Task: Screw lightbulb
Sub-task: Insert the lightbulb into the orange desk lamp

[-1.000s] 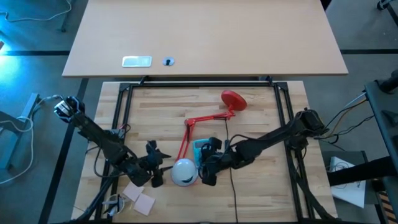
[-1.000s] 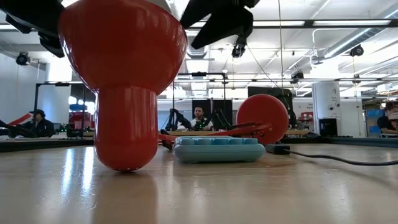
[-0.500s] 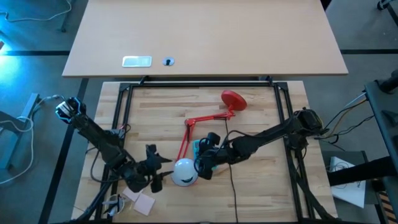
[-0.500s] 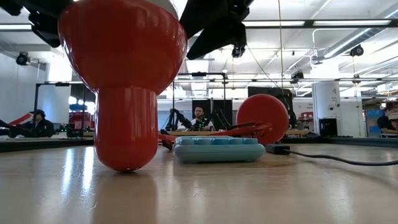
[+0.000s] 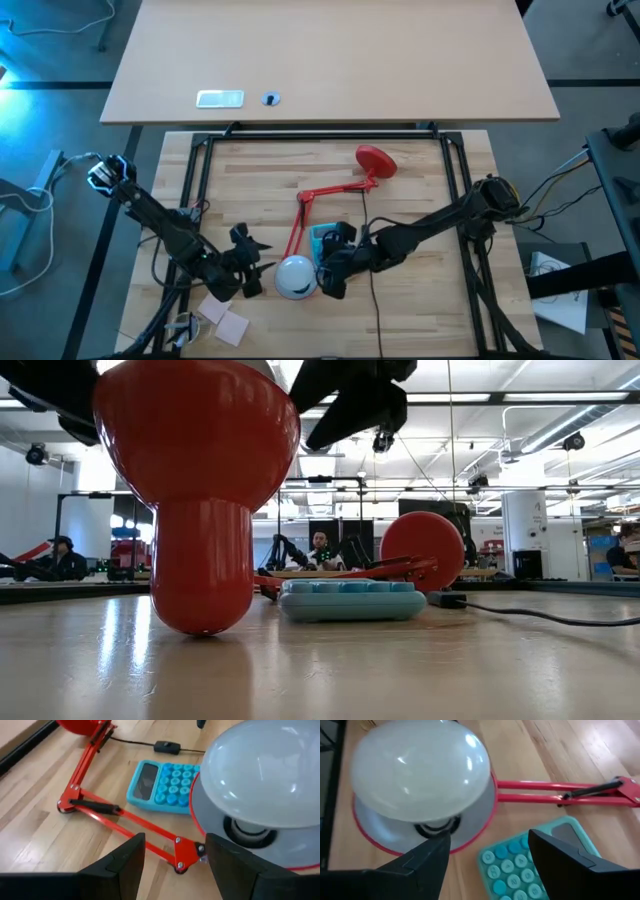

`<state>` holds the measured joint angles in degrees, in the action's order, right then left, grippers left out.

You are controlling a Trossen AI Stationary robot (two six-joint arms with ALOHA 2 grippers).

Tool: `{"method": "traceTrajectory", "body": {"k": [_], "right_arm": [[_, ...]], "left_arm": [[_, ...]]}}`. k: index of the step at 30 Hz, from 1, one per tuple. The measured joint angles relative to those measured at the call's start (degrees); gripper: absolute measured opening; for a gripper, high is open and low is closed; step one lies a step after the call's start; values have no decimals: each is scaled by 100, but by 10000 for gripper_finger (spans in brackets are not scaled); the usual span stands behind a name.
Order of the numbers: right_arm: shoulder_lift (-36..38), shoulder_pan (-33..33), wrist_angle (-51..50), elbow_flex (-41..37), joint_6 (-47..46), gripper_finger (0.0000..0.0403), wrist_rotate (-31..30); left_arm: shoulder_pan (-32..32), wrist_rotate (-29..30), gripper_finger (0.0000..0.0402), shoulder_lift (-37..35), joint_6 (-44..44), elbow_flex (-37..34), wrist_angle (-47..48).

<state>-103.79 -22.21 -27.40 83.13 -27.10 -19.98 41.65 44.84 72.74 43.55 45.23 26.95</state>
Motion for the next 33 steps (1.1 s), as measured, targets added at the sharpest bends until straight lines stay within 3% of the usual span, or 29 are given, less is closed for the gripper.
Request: {"method": "traceTrajectory", "body": {"k": [5,11,20,28,33], "right_arm": [[20,180,-67,1,-61,268,-397],[-11,314,201,0,116,261,-253],[-9,115,322,0,93,266,-111],[12,-49,345,0,-96,257,104],[55,35,-43,0,-251,264,-195]], "left_arm": [[372,-382,199,-35,18,-4,-570],[516,-106,199,181,-41,-37,-1166],[155,26,199,196,-239,-51,-893],[48,176,199,-48,399,41,674],[280,95,199,-253,284,90,329]]}}
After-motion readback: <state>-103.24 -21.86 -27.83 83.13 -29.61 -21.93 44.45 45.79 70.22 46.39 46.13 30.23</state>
